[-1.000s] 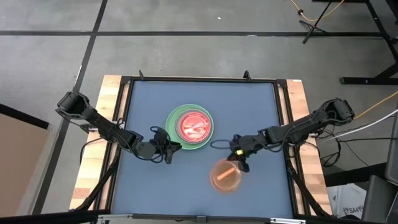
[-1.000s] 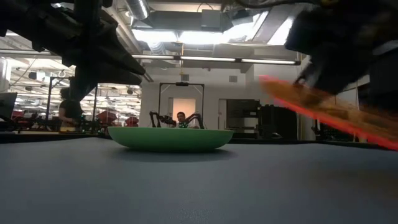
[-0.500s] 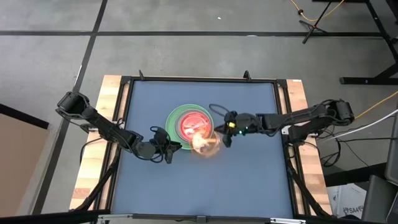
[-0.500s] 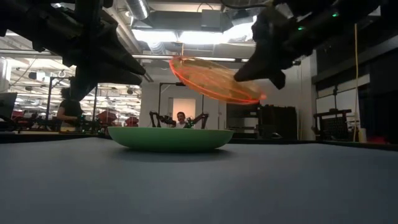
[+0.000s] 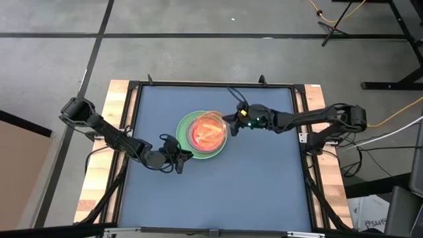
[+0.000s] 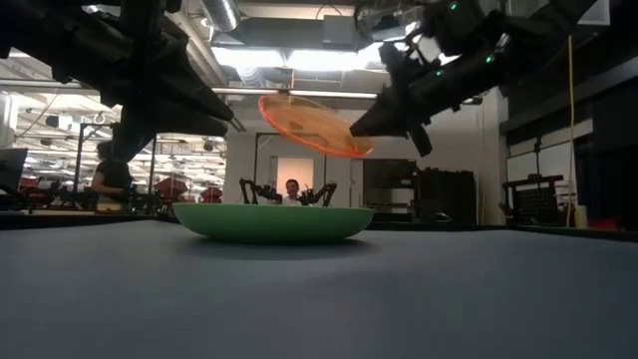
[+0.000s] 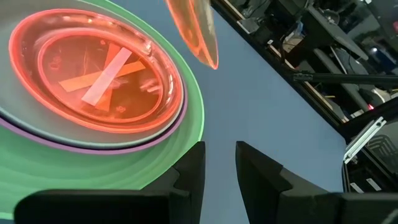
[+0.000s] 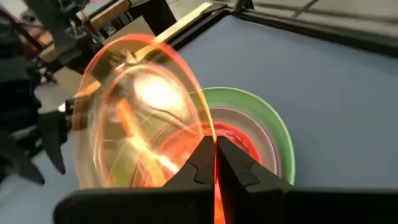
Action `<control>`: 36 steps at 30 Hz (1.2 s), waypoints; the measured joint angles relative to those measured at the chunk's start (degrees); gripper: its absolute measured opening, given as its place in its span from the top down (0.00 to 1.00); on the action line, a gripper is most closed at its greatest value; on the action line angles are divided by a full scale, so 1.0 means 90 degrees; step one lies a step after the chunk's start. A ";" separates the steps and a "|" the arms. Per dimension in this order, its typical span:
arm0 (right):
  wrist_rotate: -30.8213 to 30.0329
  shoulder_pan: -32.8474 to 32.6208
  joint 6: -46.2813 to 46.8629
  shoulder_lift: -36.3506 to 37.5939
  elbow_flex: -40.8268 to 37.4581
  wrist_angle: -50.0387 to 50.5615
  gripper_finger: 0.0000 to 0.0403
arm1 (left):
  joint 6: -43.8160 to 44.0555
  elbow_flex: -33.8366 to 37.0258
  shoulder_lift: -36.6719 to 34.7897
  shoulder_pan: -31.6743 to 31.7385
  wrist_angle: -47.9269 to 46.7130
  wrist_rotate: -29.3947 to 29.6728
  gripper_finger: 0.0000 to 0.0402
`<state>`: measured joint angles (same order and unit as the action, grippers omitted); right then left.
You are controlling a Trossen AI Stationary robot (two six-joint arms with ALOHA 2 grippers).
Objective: Stack plastic plates
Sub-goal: Stack the transparent orange plate on the transparent pink plate
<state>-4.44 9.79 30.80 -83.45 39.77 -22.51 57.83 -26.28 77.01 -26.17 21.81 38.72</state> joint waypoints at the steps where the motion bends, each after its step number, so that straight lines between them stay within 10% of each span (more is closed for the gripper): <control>1: 0.0046 0.0050 0.0058 -0.0110 0.0000 -0.0123 1.00 | -0.0001 0.0000 0.0000 0.0000 0.0000 0.0004 0.79; 36: 0.0264 0.0123 0.0217 -0.2090 0.0726 0.0251 1.00 | -0.0003 0.0000 0.0000 0.0000 -0.0037 0.0141 0.79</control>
<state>-2.07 10.90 32.75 -102.26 46.30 -20.25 57.80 -26.28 77.01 -26.17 21.47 39.99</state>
